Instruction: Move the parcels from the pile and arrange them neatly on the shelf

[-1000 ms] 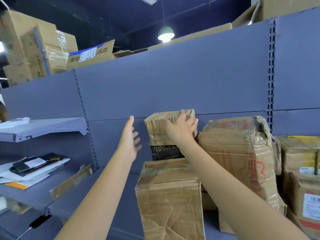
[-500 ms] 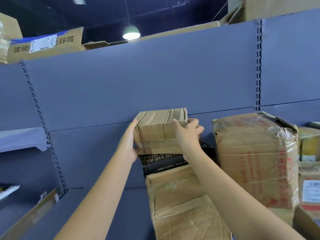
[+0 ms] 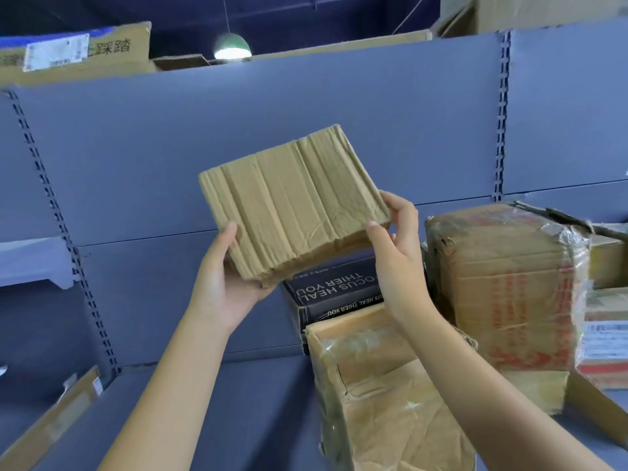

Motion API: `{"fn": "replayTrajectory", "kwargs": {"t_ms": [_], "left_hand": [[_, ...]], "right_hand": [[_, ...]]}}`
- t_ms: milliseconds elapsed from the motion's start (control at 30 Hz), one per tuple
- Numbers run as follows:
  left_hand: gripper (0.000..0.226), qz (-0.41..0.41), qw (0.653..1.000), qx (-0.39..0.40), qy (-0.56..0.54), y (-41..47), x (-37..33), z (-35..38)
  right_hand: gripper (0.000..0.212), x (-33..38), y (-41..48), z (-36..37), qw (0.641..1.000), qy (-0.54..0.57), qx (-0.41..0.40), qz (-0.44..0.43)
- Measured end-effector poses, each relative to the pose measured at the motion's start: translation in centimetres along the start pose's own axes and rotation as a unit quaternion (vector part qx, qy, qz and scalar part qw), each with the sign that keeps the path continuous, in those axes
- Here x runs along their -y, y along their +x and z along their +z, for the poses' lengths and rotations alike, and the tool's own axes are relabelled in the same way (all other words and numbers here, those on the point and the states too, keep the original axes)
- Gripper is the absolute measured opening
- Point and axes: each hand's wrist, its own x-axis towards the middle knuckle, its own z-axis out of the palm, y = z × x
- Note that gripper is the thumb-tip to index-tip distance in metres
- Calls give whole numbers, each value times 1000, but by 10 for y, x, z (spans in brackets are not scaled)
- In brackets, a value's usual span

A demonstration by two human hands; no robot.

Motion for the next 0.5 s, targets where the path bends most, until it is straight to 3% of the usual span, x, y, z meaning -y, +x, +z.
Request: {"fn": "replayTrajectory", "kwargs": {"t_ms": [67, 133, 200, 300, 367, 500], "left_hand": [[65, 105, 993, -11, 48, -6, 1, 4], [91, 249, 952, -77, 160, -12, 2, 10], [103, 416, 833, -106, 348, -15, 9, 10], [97, 565, 651, -59, 503, -18, 27, 3], [90, 635, 566, -33, 525, -20, 37, -3], [83, 711, 421, -58, 561, -23, 39, -17]], "right_hand": [[42, 4, 5, -1, 999, -37, -17, 36], [58, 16, 6, 3, 992, -3, -42, 117], [72, 28, 3, 8, 978, 103, -19, 178], [90, 43, -4, 16, 952, 171, 124, 223], [99, 49, -7, 20, 942, 158, 150, 255], [113, 47, -13, 11, 946, 73, 143, 282]]}}
